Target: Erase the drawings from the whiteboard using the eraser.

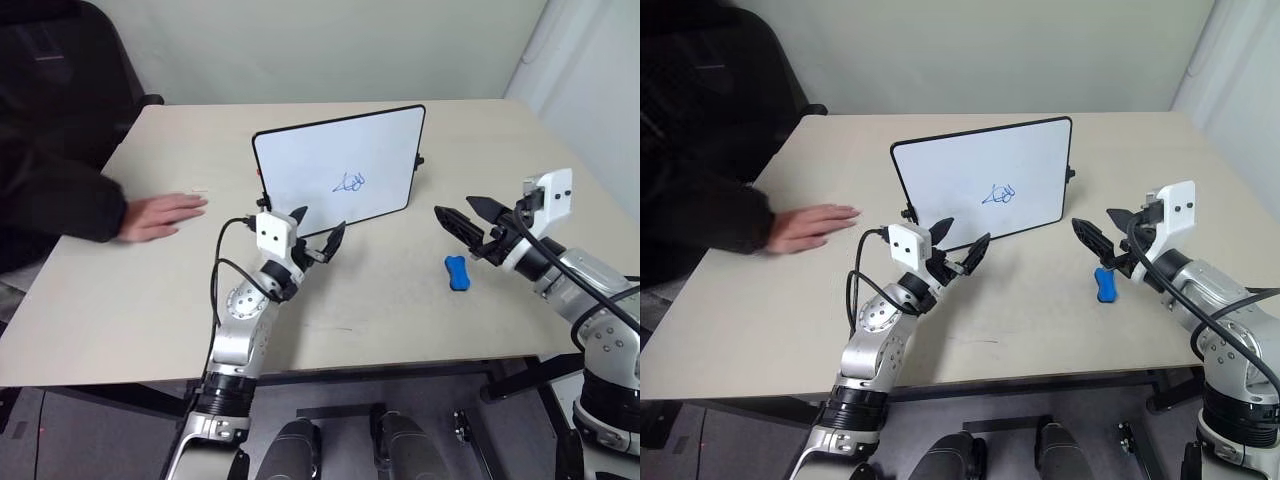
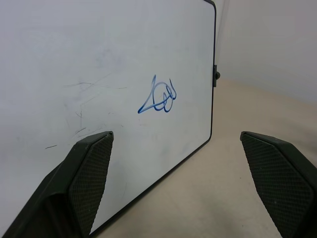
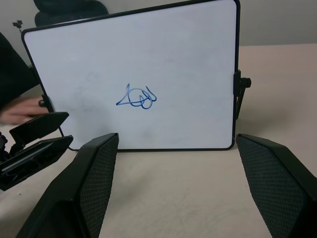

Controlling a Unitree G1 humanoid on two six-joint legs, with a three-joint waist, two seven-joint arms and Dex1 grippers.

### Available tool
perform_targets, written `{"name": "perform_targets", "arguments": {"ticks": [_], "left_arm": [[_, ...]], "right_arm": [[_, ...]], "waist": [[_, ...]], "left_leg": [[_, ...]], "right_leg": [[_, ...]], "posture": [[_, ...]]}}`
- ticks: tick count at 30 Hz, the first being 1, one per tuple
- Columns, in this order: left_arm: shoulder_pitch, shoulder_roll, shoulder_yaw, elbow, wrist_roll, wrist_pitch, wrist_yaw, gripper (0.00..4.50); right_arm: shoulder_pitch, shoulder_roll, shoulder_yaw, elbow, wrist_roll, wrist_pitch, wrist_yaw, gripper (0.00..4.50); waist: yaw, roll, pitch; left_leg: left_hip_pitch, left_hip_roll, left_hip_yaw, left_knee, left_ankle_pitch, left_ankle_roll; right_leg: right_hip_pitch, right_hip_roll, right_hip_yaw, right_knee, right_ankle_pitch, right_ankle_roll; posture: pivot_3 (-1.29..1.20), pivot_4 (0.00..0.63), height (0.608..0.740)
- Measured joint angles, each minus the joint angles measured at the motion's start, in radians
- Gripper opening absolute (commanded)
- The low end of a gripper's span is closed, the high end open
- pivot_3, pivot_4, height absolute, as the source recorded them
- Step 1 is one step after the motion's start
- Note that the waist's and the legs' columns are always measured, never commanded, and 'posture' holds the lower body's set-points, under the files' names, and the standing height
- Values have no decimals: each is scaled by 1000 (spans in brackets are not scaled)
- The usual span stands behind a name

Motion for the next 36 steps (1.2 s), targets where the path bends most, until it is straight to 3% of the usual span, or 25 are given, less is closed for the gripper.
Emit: {"name": "perform_targets", "arguments": {"ticks": [9, 18, 26, 36], "left_arm": [[-28, -8, -2, 44, -3, -3, -19, 4500], [-29, -29, -8, 55, -3, -8, -25, 4500], [-11, -45, -9, 46, -3, -9, -18, 4500], [27, -50, -7, 5, -3, -9, 0, 4500]], "right_arm": [[22, -13, -7, -34, 46, 48, -49, 3999], [-9, -122, -13, 101, 48, 377, -160, 3999], [-115, -110, -30, 214, 47, 579, -161, 3999], [-253, -177, 160, 426, -42, 658, -114, 3999]], "waist": [[0, 0, 0], [1, 0, 0], [-1, 0, 0], [2, 0, 0]], "left_leg": [[0, 0, 0, 0, 0, 0], [0, 0, 0, 0, 0, 0], [0, 0, 0, 0, 0, 0], [0, 0, 0, 0, -1, 1]], "right_leg": [[0, 0, 0, 0, 0, 0], [1, 0, 0, 0, 0, 1], [0, 0, 0, 0, 0, 1], [0, 0, 0, 0, -1, 2]], "posture": [[0, 150, 740], [0, 150, 740], [0, 150, 740], [0, 150, 740]]}}
